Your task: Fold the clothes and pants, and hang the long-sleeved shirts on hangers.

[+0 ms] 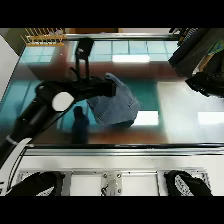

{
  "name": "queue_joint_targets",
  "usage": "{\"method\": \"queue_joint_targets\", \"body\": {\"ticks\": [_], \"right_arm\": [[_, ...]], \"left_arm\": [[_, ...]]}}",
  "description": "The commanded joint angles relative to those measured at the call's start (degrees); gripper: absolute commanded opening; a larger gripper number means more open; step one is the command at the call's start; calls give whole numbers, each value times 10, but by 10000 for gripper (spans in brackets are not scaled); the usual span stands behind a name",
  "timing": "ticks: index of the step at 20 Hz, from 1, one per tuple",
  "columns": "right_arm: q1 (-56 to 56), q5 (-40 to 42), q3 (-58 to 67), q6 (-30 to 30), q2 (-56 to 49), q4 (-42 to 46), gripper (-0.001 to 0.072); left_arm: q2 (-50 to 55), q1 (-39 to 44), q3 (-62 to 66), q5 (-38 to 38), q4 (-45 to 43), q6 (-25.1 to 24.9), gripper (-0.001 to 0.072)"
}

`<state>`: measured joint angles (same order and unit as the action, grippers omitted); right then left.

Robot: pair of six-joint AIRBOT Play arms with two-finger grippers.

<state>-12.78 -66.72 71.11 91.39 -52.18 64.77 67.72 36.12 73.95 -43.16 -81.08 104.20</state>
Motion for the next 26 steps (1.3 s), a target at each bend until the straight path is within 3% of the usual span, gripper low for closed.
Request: {"method": "queue_joint_targets", "body": {"ticks": [1, 7, 9, 15, 17, 23, 24, 25, 26], "right_arm": [[-12, -20, 0, -15, -37, -1, 716], [1, -1, -119, -17, -110, -10, 715], [23, 36, -167, -26, -147, -44, 715], [124, 152, -187, -49, -292, -131, 714], [146, 185, -186, -70, -324, -172, 709], [181, 233, -184, -86, -376, -207, 704], [184, 232, -183, -89, -379, -207, 633], [186, 233, -181, -99, -381, -210, 475], [186, 237, -180, -100, -381, -211, 357]], "left_arm": [[69, -35, 0, -41, 2, 18, 677], [102, -165, 1, -110, 23, 16, 676], [122, -186, -29, -107, 92, -29, 676], [219, -226, 4, -120, 163, -50, 676], [241, -228, 22, -129, 197, -84, 676], [285, -227, 34, -147, 197, -84, 675], [285, -227, 34, -143, 198, -84, 674], [284, -227, 34, -142, 198, -82, 586], [282, -227, 34, -143, 198, -82, 306]]}}
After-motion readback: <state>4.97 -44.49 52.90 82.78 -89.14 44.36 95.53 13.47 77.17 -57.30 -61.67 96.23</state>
